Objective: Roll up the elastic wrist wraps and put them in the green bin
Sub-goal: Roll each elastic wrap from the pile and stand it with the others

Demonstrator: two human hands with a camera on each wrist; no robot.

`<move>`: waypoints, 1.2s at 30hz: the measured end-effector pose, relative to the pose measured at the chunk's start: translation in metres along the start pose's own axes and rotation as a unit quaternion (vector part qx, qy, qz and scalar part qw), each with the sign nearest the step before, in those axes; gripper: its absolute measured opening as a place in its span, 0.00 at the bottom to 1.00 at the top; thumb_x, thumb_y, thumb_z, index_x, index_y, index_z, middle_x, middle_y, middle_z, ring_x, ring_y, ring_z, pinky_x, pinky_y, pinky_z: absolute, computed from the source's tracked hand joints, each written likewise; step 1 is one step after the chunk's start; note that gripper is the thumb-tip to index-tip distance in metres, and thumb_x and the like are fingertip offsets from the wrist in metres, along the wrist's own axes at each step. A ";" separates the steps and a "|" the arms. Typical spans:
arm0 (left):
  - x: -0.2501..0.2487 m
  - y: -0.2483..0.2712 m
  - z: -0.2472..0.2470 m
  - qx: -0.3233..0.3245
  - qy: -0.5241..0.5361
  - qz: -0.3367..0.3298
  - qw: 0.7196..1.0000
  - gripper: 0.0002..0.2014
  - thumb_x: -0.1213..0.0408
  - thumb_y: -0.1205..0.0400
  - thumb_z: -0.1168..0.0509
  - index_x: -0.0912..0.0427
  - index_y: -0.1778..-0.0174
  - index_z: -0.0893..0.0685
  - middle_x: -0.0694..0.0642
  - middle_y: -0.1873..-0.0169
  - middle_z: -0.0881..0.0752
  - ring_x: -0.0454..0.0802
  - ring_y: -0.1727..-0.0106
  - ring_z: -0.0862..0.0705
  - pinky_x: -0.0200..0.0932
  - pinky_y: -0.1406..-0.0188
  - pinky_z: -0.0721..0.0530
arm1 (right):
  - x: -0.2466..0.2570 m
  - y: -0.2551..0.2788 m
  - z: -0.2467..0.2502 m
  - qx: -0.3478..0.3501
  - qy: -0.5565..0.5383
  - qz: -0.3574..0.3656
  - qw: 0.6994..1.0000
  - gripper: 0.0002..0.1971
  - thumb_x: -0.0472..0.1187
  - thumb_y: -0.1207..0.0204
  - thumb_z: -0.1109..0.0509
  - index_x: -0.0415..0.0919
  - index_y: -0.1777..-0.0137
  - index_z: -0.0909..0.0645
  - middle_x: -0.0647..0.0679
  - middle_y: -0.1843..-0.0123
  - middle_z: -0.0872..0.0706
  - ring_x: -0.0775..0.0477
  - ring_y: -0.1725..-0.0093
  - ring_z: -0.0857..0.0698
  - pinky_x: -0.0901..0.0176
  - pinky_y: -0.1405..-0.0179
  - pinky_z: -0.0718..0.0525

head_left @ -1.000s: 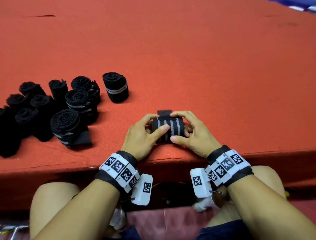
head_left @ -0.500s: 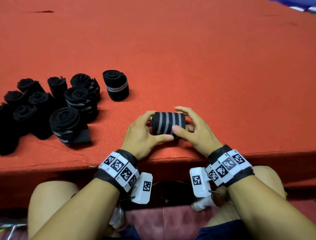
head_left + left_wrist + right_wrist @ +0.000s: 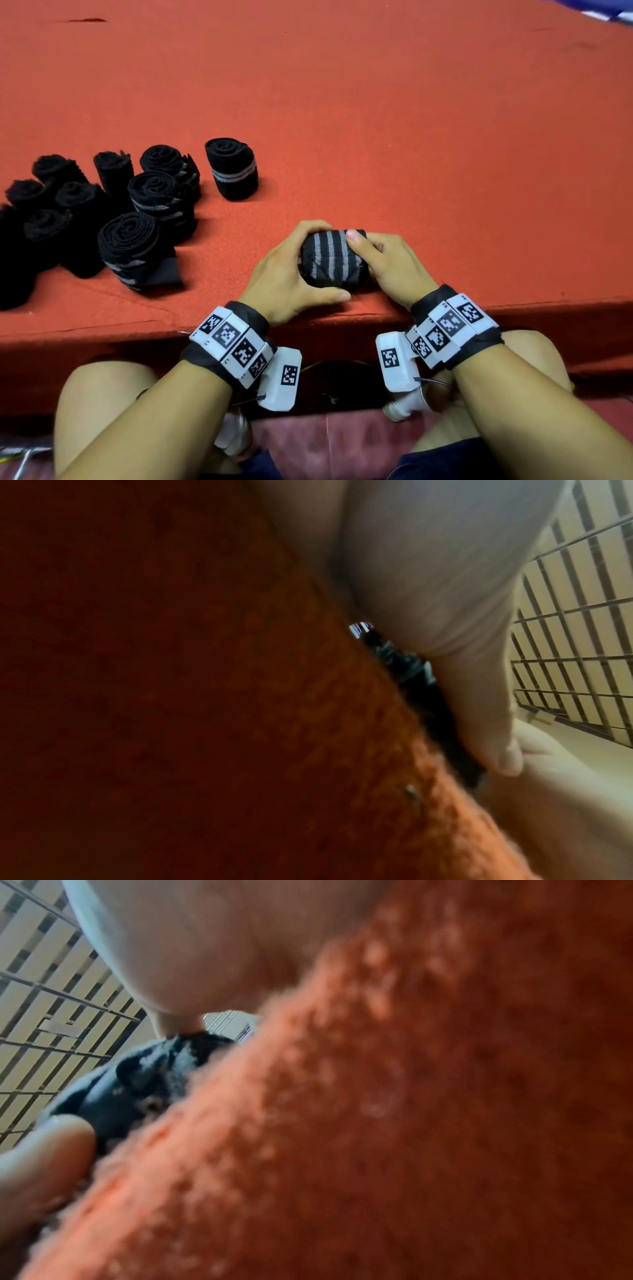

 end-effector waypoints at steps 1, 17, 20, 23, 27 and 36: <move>0.000 0.000 0.001 -0.003 0.011 0.001 1.000 0.40 0.42 0.38 0.15 0.32 0.33 0.29 0.38 0.48 0.15 0.39 0.47 0.15 0.55 0.41 0.15 | 0.000 -0.001 -0.001 -0.001 0.009 -0.002 1.000 0.27 0.61 0.14 0.39 0.47 0.73 0.33 0.61 0.80 0.35 0.59 0.77 0.36 0.59 0.71 0.37; 0.008 -0.002 0.005 -0.060 0.008 0.053 0.997 0.37 0.14 0.36 0.43 0.37 0.43 0.22 0.38 0.54 0.12 0.43 0.50 0.13 0.58 0.44 0.15 | -0.006 0.012 -0.011 0.055 -0.060 0.033 0.996 0.25 0.59 0.25 0.24 0.55 0.30 0.23 0.56 0.47 0.09 0.56 0.50 0.09 0.49 0.51 0.12; 0.008 -0.002 0.002 -0.036 0.002 0.058 0.998 0.36 0.17 0.35 0.40 0.36 0.39 0.24 0.37 0.49 0.13 0.40 0.46 0.14 0.56 0.41 0.16 | -0.004 0.012 -0.009 0.039 -0.056 0.032 0.997 0.25 0.63 0.25 0.27 0.52 0.31 0.20 0.57 0.48 0.08 0.53 0.50 0.09 0.50 0.54 0.11; 0.010 -0.001 0.003 -0.034 0.020 0.061 0.997 0.35 0.22 0.33 0.36 0.40 0.36 0.23 0.36 0.48 0.13 0.32 0.47 0.15 0.49 0.40 0.16 | -0.006 0.010 -0.012 0.036 -0.043 0.025 0.998 0.27 0.69 0.27 0.29 0.57 0.34 0.19 0.57 0.49 0.08 0.52 0.49 0.08 0.41 0.49 0.10; 0.010 0.001 0.005 -0.046 0.039 0.055 0.997 0.34 0.25 0.31 0.35 0.42 0.35 0.21 0.36 0.47 0.12 0.31 0.45 0.14 0.46 0.39 0.15 | -0.012 0.005 -0.014 0.031 -0.014 0.017 0.999 0.28 0.73 0.28 0.32 0.56 0.36 0.17 0.59 0.48 0.07 0.56 0.47 0.08 0.37 0.42 0.12; 0.010 0.002 0.009 -0.083 0.049 0.039 0.995 0.31 0.30 0.28 0.35 0.47 0.37 0.22 0.38 0.50 0.11 0.34 0.48 0.13 0.47 0.43 0.14 | -0.012 0.003 -0.014 0.025 -0.021 0.021 0.999 0.28 0.75 0.29 0.31 0.61 0.34 0.19 0.52 0.49 0.07 0.46 0.52 0.08 0.37 0.47 0.11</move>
Point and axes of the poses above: each hand's wrist, its own y-axis away from the middle knuckle, its own z-axis out of the back of the hand, x = y × z, the point moved 9 cm from there along -y, towards the middle knuckle
